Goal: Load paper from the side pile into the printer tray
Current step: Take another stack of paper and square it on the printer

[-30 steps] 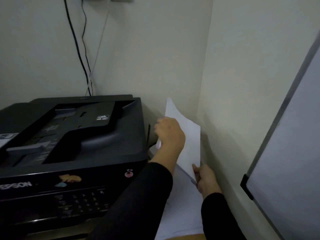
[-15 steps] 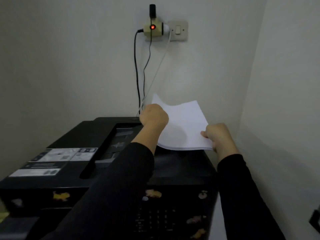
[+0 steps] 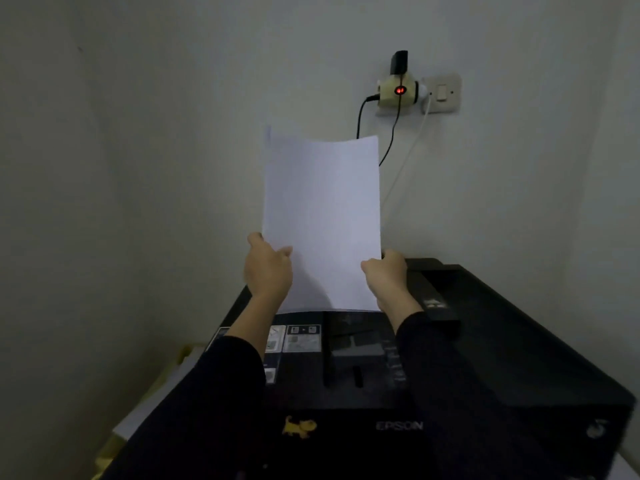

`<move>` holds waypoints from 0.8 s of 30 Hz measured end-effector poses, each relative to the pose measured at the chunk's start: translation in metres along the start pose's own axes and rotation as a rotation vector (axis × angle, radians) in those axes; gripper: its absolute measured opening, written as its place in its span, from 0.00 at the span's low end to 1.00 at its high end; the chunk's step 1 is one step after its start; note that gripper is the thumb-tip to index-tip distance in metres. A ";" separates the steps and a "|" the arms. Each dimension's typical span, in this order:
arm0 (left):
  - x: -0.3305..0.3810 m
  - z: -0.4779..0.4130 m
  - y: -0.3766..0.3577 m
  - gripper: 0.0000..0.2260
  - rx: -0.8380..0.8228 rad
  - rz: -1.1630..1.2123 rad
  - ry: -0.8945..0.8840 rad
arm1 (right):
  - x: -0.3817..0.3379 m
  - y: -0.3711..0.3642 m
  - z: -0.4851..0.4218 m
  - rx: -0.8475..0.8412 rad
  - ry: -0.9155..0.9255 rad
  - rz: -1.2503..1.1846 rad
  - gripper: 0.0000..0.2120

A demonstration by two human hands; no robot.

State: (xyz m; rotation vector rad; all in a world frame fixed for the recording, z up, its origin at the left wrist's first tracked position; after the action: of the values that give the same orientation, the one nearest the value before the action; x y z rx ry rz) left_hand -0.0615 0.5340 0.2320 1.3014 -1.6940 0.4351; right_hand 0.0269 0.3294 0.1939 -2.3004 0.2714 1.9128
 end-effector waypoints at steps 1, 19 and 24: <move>-0.004 -0.007 0.003 0.18 0.010 0.048 -0.007 | -0.003 -0.008 0.002 0.014 0.013 -0.021 0.10; -0.032 -0.049 0.013 0.16 -0.090 0.309 -0.051 | -0.025 -0.036 0.010 0.102 0.197 -0.088 0.14; -0.032 -0.051 0.007 0.11 -0.112 0.318 -0.059 | -0.025 -0.035 0.008 0.125 0.227 -0.058 0.09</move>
State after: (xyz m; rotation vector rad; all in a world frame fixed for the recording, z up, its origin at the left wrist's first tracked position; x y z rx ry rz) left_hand -0.0450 0.5920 0.2334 0.9746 -1.9550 0.4816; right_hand 0.0231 0.3666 0.2168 -2.4124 0.3347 1.5615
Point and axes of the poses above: each hand's wrist, its own z-axis away from the middle knuckle, its own y-axis out of the back of the hand, x = y × z, the point moved 7 cm from there along -z, towards the middle knuckle, and after that the axes turned 8 degrees about x, right-handed, at the moved point
